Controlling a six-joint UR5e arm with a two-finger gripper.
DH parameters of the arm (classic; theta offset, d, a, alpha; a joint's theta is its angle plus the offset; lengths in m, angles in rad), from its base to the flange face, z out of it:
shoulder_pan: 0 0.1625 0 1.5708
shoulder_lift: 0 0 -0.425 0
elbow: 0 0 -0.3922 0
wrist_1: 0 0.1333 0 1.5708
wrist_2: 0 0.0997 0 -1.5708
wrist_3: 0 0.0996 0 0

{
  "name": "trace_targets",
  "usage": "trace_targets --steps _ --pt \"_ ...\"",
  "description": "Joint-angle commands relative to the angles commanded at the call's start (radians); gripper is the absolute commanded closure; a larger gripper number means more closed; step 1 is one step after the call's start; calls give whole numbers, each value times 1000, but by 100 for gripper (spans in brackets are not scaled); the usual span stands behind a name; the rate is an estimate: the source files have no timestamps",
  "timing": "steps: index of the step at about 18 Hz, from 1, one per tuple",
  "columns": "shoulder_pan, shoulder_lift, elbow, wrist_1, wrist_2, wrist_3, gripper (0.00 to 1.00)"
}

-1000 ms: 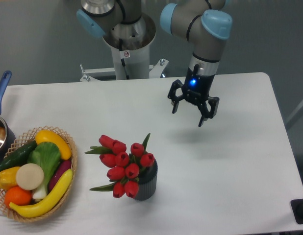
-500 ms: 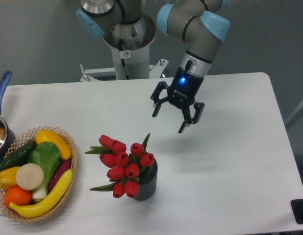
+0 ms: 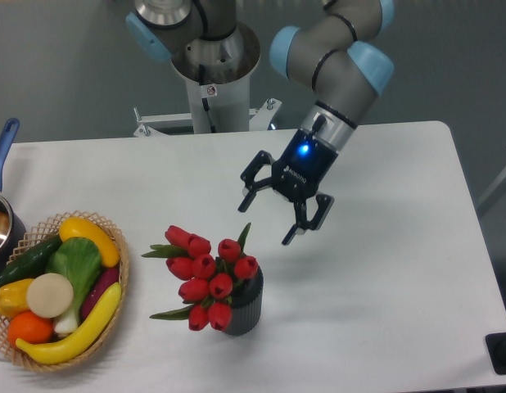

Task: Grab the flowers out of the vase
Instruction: 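Lower the open gripper around the tulip stems above the vase rim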

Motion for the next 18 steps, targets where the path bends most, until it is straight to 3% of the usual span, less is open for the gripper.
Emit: trace_targets --steps 6,18 --pt "-21 -46 8 2 -108 -2 0" --pt "-38 -121 81 3 -112 2 0"
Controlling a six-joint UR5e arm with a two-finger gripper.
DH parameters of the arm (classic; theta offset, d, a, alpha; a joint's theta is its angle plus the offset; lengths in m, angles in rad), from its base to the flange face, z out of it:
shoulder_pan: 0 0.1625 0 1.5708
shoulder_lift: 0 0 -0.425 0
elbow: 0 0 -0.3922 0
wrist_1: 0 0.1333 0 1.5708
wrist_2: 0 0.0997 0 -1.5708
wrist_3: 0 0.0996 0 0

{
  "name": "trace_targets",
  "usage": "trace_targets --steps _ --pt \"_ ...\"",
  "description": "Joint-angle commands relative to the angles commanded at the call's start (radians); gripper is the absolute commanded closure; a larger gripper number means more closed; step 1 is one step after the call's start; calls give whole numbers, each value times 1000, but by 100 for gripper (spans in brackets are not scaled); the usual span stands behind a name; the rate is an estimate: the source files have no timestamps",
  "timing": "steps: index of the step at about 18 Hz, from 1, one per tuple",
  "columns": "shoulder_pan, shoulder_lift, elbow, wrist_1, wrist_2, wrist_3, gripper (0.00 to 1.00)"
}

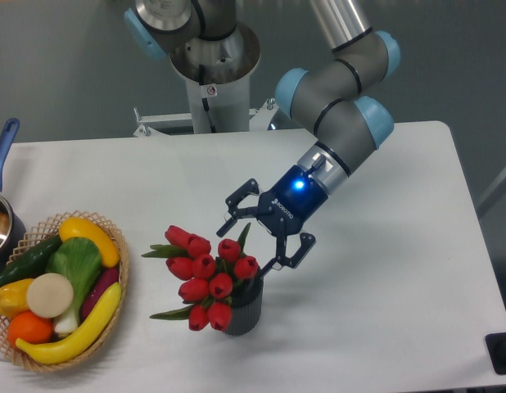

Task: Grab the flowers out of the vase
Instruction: 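Lower the open gripper around the tulip stems above the vase rim, then close the gripper on the tulip stems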

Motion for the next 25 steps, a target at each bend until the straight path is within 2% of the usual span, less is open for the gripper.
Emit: trace_targets --steps 9,18,22,25 --pt "-34 -54 40 14 -3 -2 0" --pt "-54 -69 43 14 -20 -3 0" --pt "-55 -69 43 14 -20 -5 21" --pt "-55 -69 43 14 -20 -5 40"
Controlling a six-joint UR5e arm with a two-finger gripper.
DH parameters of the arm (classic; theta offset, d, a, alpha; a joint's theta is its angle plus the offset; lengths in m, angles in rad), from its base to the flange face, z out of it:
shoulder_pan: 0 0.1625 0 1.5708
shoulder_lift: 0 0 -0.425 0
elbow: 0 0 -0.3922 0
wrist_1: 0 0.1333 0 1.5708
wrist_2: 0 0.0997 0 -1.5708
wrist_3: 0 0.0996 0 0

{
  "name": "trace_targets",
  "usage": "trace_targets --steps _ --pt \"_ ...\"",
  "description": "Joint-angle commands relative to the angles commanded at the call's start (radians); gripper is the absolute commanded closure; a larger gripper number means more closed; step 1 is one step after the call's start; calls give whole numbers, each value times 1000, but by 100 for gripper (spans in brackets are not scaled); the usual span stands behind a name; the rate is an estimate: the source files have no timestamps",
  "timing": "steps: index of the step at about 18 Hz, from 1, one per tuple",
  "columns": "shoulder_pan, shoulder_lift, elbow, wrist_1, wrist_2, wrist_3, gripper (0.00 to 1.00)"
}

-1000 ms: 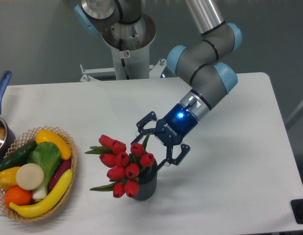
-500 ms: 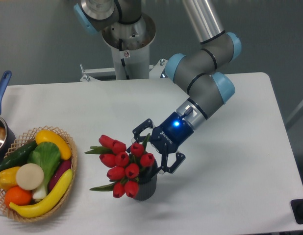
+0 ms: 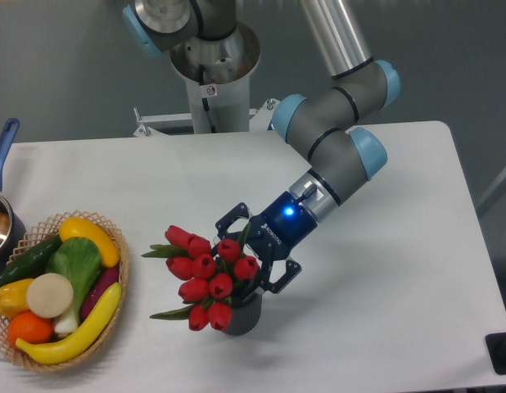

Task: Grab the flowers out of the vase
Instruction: 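Close the gripper on the tulip stems, then lift the tulip bunch up out of the grey vase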

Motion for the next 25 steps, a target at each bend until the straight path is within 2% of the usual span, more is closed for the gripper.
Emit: trace_targets --steps 2,5,13,25 --pt "0 2 0 0 0 0 53" --pt "2 3 0 0 0 0 62" --pt "8 12 5 0 -20 -3 63" --pt "37 55 6 0 -107 -106 63"
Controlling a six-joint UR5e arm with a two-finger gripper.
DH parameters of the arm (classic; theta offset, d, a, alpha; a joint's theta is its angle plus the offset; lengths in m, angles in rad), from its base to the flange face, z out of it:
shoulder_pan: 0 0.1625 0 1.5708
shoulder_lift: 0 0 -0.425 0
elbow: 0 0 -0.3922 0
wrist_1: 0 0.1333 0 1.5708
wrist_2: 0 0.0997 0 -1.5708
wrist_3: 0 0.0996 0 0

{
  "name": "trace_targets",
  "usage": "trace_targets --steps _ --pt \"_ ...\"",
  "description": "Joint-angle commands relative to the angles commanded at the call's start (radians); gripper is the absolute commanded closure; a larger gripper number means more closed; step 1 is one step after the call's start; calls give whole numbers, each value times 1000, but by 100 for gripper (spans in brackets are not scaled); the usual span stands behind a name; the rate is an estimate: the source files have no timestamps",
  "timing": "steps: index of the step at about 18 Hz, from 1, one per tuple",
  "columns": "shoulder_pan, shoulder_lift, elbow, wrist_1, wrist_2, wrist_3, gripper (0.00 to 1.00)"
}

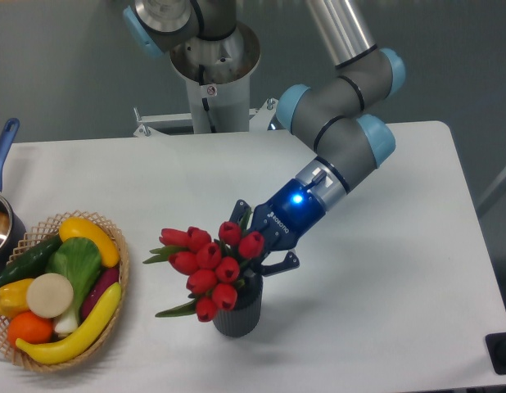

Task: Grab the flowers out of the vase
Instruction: 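Lift the tulip bunch up out of the grey vase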

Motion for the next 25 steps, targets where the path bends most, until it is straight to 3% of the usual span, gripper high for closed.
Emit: trace_targets --steps 2,12,25 --pt "14 25 6 0 -26 -9 63" --pt "22 26 86 -2 -92 -140 63" --pt "40 45 120 -2 -124 -233 62"
